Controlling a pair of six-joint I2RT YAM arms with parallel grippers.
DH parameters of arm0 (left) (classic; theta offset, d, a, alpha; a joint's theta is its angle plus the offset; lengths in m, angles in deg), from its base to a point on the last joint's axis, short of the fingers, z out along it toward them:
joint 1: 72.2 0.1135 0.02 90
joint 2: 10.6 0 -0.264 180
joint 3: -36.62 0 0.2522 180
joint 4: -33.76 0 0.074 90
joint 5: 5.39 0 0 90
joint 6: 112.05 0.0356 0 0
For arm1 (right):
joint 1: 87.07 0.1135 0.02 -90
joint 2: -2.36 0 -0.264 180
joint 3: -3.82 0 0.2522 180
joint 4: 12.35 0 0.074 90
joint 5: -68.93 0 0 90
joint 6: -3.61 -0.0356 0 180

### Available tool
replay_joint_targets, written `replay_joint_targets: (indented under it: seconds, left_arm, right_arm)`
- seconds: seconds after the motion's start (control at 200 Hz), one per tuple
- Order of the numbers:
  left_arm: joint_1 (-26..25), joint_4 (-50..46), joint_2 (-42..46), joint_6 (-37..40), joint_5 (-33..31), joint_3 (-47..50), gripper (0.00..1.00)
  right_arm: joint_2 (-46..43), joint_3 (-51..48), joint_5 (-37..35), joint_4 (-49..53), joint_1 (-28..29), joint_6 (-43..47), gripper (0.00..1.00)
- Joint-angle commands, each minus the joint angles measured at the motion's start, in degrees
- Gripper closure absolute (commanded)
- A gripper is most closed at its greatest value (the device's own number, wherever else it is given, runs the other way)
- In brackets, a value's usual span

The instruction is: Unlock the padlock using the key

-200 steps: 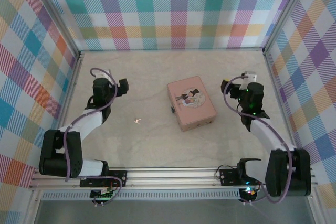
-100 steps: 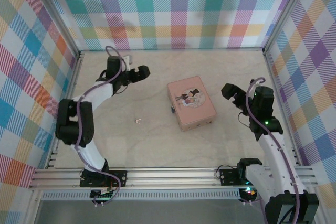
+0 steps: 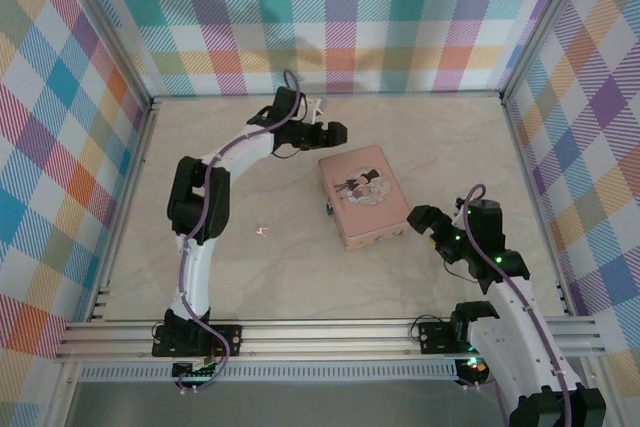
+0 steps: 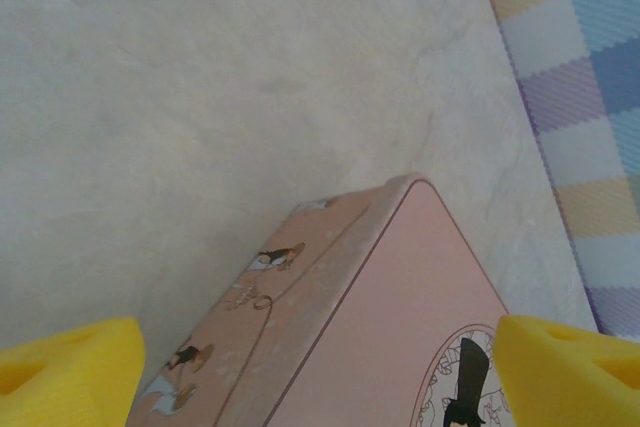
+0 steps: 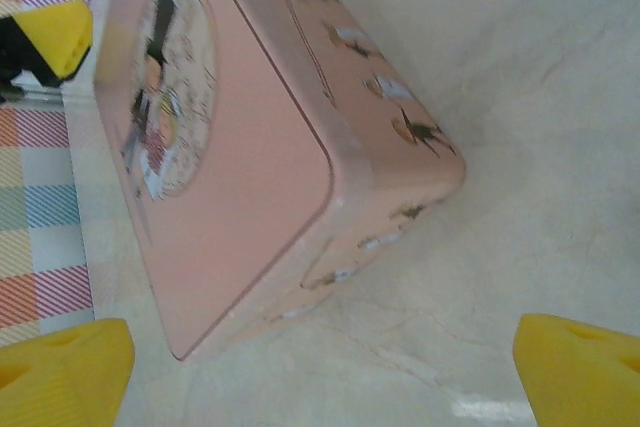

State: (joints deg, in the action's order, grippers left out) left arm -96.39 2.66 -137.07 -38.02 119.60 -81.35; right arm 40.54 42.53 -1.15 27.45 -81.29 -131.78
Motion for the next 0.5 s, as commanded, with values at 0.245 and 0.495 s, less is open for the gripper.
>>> replay_joint_targets:
  seconds: [0.245,0.495]
  left_arm:
    - [-2.4,-8.3,-0.9,4.8,4.8,-2.3,0.12]
    - [-2.9,-0.2,8.2,2.6,5.4,10.9,0.12]
  right_arm:
    - [2.8,-3.2,2.4,-6.3,4.6,-6.0,0.04]
    - [10.0,-1.2,1.9,-12.6,7.0,-6.9,0.04]
